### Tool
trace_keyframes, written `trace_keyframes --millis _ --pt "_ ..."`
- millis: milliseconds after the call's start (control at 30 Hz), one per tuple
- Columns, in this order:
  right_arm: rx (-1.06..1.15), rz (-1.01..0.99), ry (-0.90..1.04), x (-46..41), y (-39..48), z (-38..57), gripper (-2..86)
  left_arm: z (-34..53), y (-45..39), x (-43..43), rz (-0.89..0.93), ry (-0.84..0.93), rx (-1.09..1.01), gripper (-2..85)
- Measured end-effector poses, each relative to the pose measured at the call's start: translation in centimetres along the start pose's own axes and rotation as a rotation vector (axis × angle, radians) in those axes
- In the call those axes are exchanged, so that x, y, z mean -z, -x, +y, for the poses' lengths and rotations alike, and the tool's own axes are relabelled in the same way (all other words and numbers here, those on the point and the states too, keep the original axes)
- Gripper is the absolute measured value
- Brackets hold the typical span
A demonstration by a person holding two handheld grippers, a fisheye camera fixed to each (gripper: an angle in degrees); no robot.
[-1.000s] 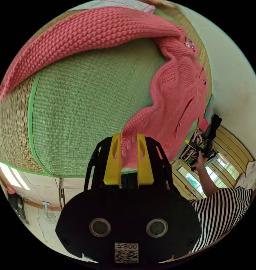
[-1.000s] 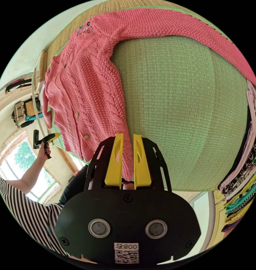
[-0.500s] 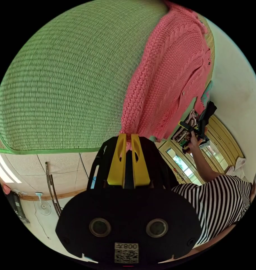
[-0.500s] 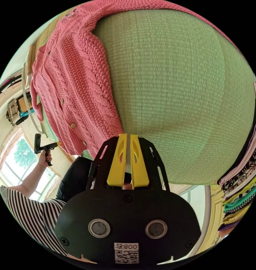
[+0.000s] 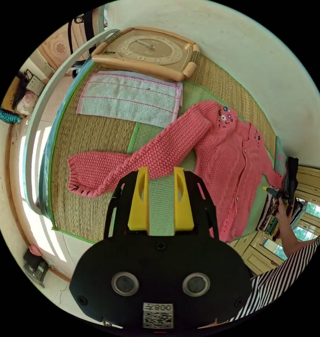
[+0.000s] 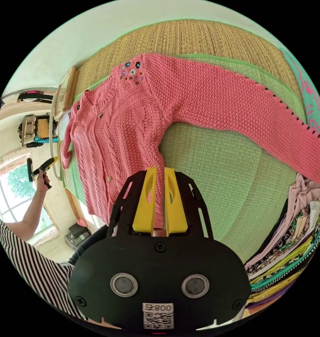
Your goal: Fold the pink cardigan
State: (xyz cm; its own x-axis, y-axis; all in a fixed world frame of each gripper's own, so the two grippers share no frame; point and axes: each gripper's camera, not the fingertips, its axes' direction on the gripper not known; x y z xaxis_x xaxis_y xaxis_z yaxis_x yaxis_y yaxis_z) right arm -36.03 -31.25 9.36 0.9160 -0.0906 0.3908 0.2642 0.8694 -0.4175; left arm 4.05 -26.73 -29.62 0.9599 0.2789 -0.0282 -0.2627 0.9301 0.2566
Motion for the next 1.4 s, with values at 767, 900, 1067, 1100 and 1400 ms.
trace_keyframes --millis 767,900,1067,1100,1400 --pt "-0.1 -0.153 0.041 -3.5 -3.0 -1.0 3.3 -6.4 -4.2 4.3 -0.162 0.386 -0.265 9.6" --pt "-0.108 -0.167 0.043 -3.4 -3.5 -1.3 3.3 -6.6 -4.3 3.2 -0.234 0.464 -0.268 8.7" --pt "-0.113 -0.197 0.034 -3.1 -3.7 -1.6 2.9 -5.9 -5.2 4.5 -0.188 0.48 -0.266 2.5" --pt "-0.109 -0.201 0.037 -3.1 -3.7 -1.7 2.8 -5.7 -5.3 5.0 -0.179 0.47 -0.267 2.2" --pt "-0.092 -0.213 0.0 -1.7 -3.0 -2.2 2.4 -7.1 -3.9 16.4 -0.146 0.2 -0.124 0.2"
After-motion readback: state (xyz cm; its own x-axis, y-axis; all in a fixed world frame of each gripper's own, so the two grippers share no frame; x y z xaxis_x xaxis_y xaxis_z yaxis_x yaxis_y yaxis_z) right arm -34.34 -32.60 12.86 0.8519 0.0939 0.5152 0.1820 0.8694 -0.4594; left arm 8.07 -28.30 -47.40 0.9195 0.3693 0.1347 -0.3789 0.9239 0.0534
